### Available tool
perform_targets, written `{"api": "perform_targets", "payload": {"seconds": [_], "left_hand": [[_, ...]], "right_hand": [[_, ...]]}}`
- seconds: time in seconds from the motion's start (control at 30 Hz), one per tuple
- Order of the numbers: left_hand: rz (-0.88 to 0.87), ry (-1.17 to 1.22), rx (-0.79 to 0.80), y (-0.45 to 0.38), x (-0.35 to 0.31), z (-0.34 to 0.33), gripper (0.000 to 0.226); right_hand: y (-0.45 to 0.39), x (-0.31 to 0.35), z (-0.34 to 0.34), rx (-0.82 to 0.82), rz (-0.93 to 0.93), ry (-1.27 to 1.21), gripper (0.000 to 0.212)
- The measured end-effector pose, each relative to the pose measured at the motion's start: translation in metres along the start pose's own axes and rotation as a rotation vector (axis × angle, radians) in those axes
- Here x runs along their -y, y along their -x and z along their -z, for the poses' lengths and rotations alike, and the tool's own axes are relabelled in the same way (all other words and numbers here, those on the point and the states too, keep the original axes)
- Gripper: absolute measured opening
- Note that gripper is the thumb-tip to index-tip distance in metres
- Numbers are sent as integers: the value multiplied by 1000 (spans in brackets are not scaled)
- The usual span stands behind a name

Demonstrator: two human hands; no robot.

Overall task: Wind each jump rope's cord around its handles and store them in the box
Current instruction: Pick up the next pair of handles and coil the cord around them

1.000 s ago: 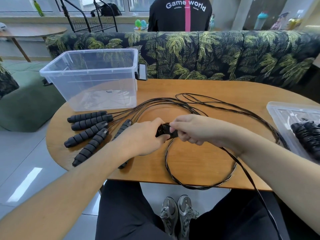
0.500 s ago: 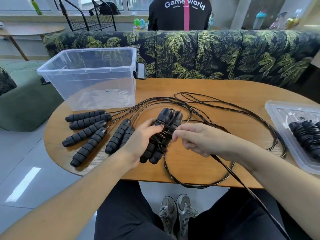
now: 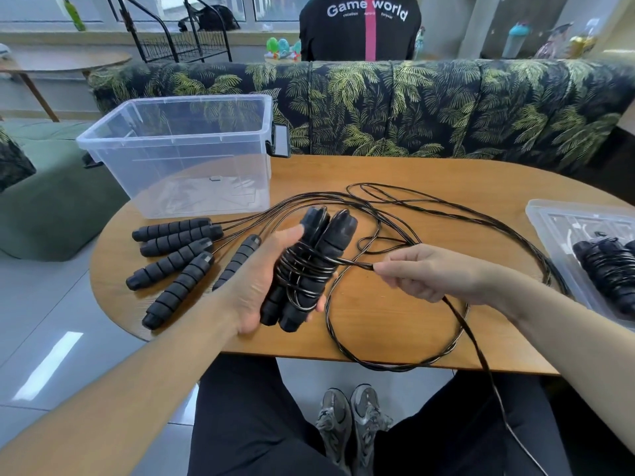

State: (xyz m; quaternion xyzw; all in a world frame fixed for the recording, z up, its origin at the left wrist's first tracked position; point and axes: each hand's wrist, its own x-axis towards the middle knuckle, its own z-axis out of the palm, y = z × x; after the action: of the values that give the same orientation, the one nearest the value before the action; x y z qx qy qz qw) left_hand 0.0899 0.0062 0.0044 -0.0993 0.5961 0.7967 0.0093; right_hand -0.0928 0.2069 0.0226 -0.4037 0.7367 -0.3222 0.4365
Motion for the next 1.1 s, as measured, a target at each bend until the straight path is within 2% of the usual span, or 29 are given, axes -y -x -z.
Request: {"api": "perform_targets", "payload": {"seconds": [0.07, 0.1, 0.2, 0.27, 0.37, 0.5, 0.63, 0.77, 0.9, 1.0, 1.1], "left_hand": [[24, -59, 41, 0, -1, 1, 58], [38, -107, 66, 1, -4, 1, 58], [64, -252, 186, 3, -14, 3, 42], [71, -328, 230, 0, -18, 3, 33], [158, -506, 214, -8, -23, 0, 38], [188, -928, 189, -18, -29, -5, 51], [149, -1340, 122, -26, -30, -8, 80], [85, -1584, 49, -31, -24, -12, 74], [4, -1575, -92, -32, -18, -10, 58], [18, -1382, -124, -29, -16, -3, 51], [19, -1232, -193, -24, -11, -4, 49]], "right_hand": [[-4, 0, 2, -76, -56, 77, 65], [-5, 0, 4, -87, -67, 81, 65], [-7, 4, 14, -28, -44, -49, 46], [-10, 10, 19, 5, -36, -139, 42], [-16, 21, 18, -8, -44, -120, 37], [-23, 37, 14, -69, -66, -9, 23], [-25, 47, 2, -140, -57, 72, 28], [-21, 59, -16, -247, -37, 309, 41], [-14, 65, -38, -285, 16, 472, 37], [-14, 60, -52, -306, 37, 524, 34], [-15, 51, -58, -327, 80, 459, 30]]}}
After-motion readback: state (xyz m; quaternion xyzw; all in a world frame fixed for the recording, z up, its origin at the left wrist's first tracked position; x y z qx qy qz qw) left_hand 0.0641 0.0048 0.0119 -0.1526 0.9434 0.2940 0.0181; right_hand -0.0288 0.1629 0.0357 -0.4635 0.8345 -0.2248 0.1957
